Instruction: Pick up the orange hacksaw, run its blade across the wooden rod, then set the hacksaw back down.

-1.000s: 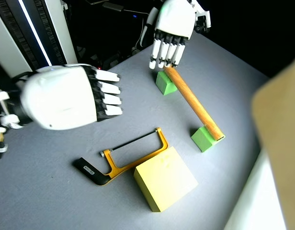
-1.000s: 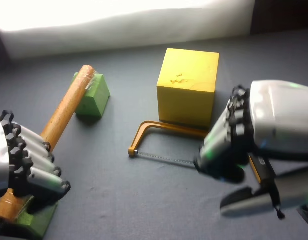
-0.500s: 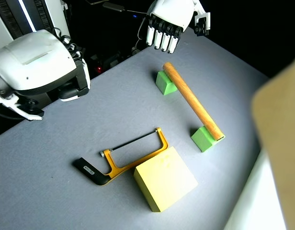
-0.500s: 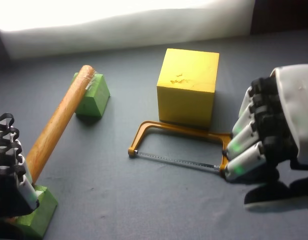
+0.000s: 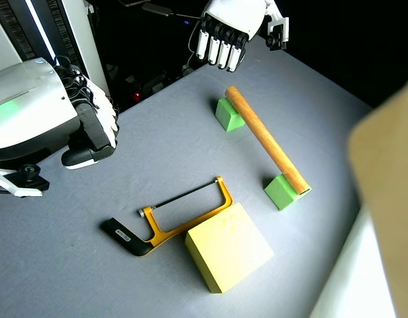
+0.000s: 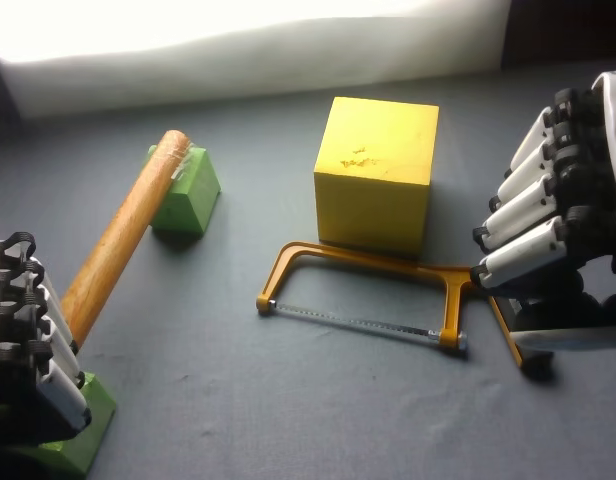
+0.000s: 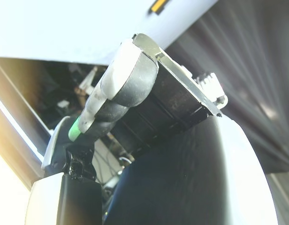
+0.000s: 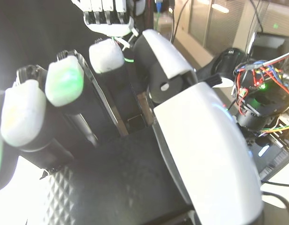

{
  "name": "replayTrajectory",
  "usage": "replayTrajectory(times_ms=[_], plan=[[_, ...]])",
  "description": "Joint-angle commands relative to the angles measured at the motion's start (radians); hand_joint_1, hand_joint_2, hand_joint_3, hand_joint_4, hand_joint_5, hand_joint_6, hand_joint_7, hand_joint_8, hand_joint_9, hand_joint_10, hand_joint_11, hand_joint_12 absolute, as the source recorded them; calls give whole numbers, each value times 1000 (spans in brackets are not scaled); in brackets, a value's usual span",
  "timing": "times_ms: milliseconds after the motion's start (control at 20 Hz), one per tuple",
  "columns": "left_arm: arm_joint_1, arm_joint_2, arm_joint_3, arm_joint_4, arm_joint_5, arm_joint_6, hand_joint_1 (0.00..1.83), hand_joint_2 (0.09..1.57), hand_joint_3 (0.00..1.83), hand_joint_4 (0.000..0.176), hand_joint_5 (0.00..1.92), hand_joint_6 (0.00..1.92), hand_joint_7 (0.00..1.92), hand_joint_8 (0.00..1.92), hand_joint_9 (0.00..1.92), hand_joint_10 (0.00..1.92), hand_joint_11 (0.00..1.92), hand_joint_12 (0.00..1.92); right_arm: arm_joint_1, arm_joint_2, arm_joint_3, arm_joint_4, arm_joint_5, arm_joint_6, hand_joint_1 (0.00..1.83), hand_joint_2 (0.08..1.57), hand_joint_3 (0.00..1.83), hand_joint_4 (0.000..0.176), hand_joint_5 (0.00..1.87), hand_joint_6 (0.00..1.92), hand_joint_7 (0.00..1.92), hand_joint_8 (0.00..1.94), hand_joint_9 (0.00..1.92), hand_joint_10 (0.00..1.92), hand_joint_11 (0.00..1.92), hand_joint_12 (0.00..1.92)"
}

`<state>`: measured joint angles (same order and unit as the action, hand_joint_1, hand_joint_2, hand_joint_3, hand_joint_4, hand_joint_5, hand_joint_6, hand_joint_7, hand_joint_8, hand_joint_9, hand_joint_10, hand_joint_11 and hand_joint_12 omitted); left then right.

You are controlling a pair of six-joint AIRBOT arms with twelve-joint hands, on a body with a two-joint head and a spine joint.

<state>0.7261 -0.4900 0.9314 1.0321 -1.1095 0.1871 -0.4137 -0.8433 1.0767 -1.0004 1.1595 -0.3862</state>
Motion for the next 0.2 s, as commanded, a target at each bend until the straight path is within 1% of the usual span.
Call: replayTrajectory(times_ms=[0, 150], plan=[[-13, -1, 7, -69, -82, 4, 463, 1364, 0, 0, 1166, 1921, 1269, 1921, 1282, 1921, 1333, 1921, 13, 10, -1, 73, 86, -3, 363, 1438, 0, 0, 1104, 1921, 1266, 1941, 1402, 1921, 1544, 1921], [-11, -5, 14, -72, -82, 4, 489, 1358, 0, 0, 1148, 1921, 1266, 1921, 1282, 1921, 1332, 1921, 14, 15, 0, 72, 95, -11, 366, 1434, 0, 0, 1108, 1921, 1277, 1941, 1409, 1921, 1548, 1921]])
